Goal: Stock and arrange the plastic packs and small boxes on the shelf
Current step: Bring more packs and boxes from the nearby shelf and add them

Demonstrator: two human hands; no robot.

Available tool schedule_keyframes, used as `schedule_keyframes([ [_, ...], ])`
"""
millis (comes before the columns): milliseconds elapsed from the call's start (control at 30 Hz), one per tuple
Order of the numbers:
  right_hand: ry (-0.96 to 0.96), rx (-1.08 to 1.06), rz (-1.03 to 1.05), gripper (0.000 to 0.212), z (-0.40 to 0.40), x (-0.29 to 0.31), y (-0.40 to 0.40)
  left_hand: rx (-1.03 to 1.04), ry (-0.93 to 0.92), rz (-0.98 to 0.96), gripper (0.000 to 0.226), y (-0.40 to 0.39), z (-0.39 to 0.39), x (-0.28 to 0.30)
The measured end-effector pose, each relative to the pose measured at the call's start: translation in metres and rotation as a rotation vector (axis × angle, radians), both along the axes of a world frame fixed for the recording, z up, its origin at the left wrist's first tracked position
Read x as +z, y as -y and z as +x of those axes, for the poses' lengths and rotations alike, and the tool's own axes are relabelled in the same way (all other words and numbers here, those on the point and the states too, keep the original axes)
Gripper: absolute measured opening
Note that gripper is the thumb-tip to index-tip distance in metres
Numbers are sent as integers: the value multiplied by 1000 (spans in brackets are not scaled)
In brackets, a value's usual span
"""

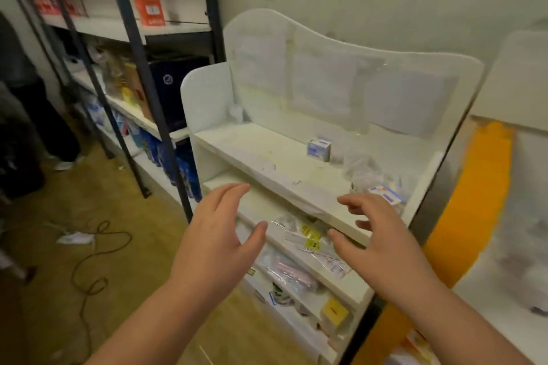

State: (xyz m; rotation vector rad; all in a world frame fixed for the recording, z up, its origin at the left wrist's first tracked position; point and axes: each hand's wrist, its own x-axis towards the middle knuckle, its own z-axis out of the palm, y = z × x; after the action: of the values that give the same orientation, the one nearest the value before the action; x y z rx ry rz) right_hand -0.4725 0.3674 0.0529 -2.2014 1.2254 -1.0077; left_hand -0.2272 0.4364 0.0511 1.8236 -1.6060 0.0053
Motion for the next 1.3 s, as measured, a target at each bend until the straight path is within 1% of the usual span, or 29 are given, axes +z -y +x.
schedule_keyframes([
  [133,6,-20,44,41,42,-11,18,-28,-25,25,60,28,34,-9],
  [333,28,-58,62,39,76,-28,61,-101,-47,49,59,83,57,-28],
  [500,95,-75,84,40,111,-41,127,-82,-7,79,60,148,87,-32],
  [700,143,-93,99,41,178,-39,228,-12,38,72,63,225,141,-20],
  [800,117,-52,105,41,211,-37,262,22,33,68,64,254,164,-23],
  [933,82,-20,129,43,237,-45,291,-14,-1,98,68,294,194,-36],
  [1100,35,-41,132,44,261,-57,330,-94,-6,110,68,383,237,-54],
  [1167,29,-96,131,44,267,-58,343,-101,-5,125,69,425,254,-62],
  [1300,42,-216,117,38,274,-61,363,-76,-13,192,78,508,286,-78],
])
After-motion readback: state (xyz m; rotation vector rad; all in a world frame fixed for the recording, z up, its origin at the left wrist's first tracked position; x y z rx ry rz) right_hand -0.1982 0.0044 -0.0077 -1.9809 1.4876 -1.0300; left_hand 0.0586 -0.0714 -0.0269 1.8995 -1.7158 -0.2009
